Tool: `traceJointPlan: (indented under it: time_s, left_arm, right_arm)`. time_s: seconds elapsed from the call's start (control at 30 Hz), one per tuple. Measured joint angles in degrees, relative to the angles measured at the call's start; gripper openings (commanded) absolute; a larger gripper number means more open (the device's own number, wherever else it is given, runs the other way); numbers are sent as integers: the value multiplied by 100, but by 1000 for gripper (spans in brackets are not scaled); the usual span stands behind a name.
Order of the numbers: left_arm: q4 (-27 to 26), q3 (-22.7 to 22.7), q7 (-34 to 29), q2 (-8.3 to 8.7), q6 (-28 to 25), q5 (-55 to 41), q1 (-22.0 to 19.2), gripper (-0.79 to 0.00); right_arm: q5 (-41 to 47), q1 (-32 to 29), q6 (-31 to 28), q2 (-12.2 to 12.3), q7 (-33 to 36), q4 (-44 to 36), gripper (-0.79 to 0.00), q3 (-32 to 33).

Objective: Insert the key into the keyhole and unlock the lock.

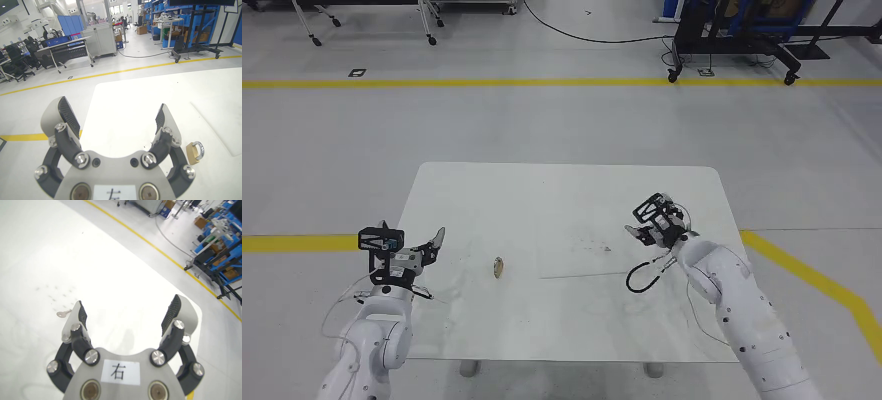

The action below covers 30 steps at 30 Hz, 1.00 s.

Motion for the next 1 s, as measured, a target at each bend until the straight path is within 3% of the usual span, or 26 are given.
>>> traceJointPlan:
  time_s: [0.13,0.27,0.33,0.37,0.47,0.5,0.53,0.6,0.67,0.9,1.0]
  left_arm:
    - [0,0,0,0,0,0,0,0]
    - [0,0,0,0,0,0,0,0]
    - [0,0,0,0,0,0,0,0]
    - [0,0,0,0,0,0,0,0]
    - [0,0,0,0,0,0,0,0]
    - [0,0,0,0,0,0,0,0]
    - [0,0,0,0,0,0,0,0]
    - [0,0,0,0,0,0,0,0]
    - [0,0,0,0,0,0,0,0]
    - [0,0,0,0,0,0,0,0]
    - [0,0,0,0,0,0,0,0]
  right_arm:
    - [-47,539,-606,-49,519,624,0,-388]
    - [41,723,-1530,-43,294,886,0,-625]
    - [186,851,-2120,-21,187,1121,-95,-593]
    - [283,913,-2295,-20,144,1237,-80,-581]
    - [495,1123,-2583,-17,93,1520,-249,-608]
    - [449,1170,-2689,-13,48,1556,-274,-654]
    - [406,1186,-2786,-10,-10,1565,-419,-691]
    - [325,1220,-3016,5,-142,1596,-456,-749]
    - [241,1266,-3104,9,-178,1632,-502,-807]
    - [134,1558,-2889,-73,-93,1881,-523,-1188]
    - [75,1645,-2831,-97,-85,1962,-570,-1312]
